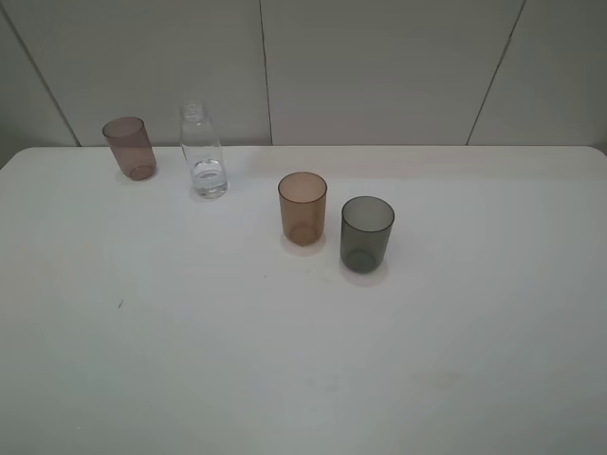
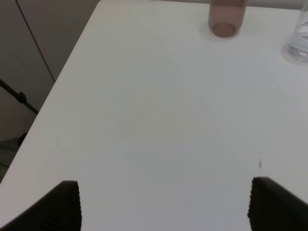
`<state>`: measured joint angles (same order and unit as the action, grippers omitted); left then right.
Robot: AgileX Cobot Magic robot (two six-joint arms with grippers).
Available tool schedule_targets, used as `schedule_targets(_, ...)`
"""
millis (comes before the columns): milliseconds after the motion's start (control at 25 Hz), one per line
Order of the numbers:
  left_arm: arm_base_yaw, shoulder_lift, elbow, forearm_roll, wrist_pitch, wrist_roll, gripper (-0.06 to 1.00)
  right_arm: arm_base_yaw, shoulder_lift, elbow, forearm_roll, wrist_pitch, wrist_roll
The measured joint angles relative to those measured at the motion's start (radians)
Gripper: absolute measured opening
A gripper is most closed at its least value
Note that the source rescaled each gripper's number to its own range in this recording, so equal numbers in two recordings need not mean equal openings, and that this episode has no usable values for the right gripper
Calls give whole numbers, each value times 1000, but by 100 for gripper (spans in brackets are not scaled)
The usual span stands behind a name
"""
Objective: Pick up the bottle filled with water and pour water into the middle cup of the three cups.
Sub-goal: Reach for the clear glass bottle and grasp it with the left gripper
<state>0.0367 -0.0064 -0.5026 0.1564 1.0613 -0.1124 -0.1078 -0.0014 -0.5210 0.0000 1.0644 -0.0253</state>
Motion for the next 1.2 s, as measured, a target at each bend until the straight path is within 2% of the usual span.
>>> schedule_targets(240, -15, 0, -9, 11, -19, 6, 60, 0, 0, 0, 0, 0, 0)
schedule_targets(360, -44, 14, -29, 18, -135, 17, 60, 0, 0, 0, 0, 0, 0)
schedule_targets(520, -77, 143, -36, 7, -293, 38, 60, 0, 0, 0, 0, 0, 0)
schedule_targets(640, -90, 286, -36, -40, -404, 40, 60, 0, 0, 0, 0, 0, 0)
schedule_targets(760, -91, 431, -36, -123, -494, 59, 60, 0, 0, 0, 0, 0, 0)
schedule_targets(1040, -99, 689, -22, -310, -643, 262, 60, 0, 0, 0, 0, 0, 0)
schedule_targets(1200, -159, 801, -14, -334, -739, 294, 60, 0, 0, 0, 0, 0, 0)
